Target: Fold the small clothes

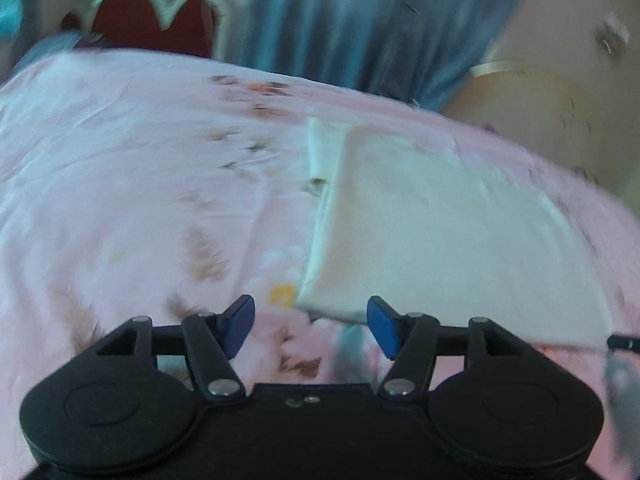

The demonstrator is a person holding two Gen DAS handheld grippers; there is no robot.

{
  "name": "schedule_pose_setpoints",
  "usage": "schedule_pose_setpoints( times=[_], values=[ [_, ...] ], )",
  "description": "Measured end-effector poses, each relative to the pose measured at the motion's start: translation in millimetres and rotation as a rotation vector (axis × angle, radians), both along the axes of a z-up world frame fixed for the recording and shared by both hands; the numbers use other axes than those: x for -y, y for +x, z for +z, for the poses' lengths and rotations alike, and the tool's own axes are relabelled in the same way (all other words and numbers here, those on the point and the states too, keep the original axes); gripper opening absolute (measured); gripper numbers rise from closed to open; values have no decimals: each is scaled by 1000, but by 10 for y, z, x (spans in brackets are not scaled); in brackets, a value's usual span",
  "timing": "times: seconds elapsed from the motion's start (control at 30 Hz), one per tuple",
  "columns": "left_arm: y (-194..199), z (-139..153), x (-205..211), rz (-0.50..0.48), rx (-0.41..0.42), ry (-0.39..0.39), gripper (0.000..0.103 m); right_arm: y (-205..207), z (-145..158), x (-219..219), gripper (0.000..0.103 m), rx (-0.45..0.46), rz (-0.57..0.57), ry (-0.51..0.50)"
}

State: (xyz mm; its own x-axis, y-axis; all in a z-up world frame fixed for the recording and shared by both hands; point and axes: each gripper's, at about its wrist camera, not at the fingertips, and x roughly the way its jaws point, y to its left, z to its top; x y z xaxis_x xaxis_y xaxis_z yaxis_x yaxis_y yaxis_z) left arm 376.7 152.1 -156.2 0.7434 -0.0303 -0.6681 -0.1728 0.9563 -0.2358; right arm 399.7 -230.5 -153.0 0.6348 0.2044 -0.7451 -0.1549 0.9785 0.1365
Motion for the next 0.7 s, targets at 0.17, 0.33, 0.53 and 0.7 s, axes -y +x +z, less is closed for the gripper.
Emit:
schedule_pose_setpoints(
  times=[0.17,0.33,0.53,0.7],
  values=[
    [-205,-118,-103,42,54,-325,48,-130,125,21,0,40,8,111],
    [-122,-354,-73,139,78,-550,44,-58,177,-85,0,29,42,191],
    [154,-479,-129,192,107,-624,33,281,292,-373,0,36,72,233],
    [346,-603,-188,232,99,-655,11,658,257,-738,0,14,98,250]
  ],
)
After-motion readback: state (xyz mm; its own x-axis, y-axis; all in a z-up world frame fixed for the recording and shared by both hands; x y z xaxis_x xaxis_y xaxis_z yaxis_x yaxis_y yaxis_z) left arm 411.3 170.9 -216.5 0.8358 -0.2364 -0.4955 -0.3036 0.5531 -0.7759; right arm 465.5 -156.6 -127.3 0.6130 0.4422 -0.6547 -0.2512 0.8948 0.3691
